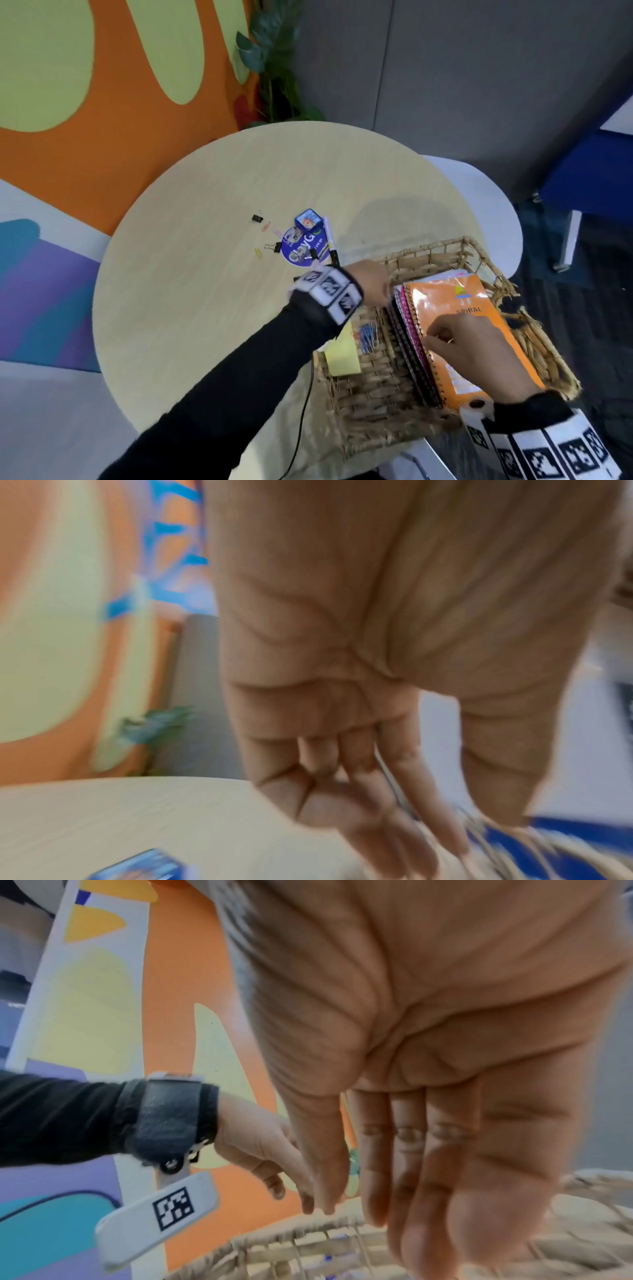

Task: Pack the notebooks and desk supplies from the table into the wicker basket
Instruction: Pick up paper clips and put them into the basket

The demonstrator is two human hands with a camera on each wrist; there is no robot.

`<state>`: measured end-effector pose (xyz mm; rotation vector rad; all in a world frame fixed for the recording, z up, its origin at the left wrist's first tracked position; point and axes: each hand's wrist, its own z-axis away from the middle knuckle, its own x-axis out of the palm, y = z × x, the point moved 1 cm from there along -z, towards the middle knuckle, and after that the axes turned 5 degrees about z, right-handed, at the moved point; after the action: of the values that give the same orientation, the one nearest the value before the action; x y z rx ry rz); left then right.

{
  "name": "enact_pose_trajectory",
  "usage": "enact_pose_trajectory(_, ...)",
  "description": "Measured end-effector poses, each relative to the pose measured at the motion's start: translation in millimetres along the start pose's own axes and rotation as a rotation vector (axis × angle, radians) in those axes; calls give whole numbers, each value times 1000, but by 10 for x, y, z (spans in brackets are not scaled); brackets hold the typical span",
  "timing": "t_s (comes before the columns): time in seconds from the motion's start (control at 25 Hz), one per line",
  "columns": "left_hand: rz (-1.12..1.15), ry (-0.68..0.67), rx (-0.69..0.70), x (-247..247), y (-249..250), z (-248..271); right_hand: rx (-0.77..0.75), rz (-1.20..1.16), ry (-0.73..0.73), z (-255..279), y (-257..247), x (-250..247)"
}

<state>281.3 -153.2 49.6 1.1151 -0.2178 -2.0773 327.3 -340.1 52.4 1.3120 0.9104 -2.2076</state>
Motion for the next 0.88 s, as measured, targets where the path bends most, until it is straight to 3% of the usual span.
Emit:
enact_pose_trajectory(0.08,217,311,53,-283,-343,143,-91,-36,38,-130,-149,-148)
enact_pose_trajectory(0.12,311,474,7,-394,-606,208,-140,-45,62,-237,-275,-259)
enact_pose_trajectory(0.2,427,727,-170,-449,-1211,278,-237,-47,128,-492,-577,-489)
enact_pose_trajectory(0.24,453,780,-275,-435,-1501,269,-283,-33,151,-650,-752,-583)
enact_pose_trajectory(0.32,503,800,-451,-395,-1972,165,-373,45,135,-1024,-1116,-711)
enact_pose_trajectory(0.44,604,804,-629,-353,-2318,46,-476,210,-11,-1647,-1620,-622)
enact_pose_trajectory(0.6,639,739,-651,-351,-2415,-181,-497,418,-227,-2259,-2116,-209)
enact_pose_trajectory(0.88,640,693,-651,-406,-2559,-350,-533,605,-405,-2805,-2495,526)
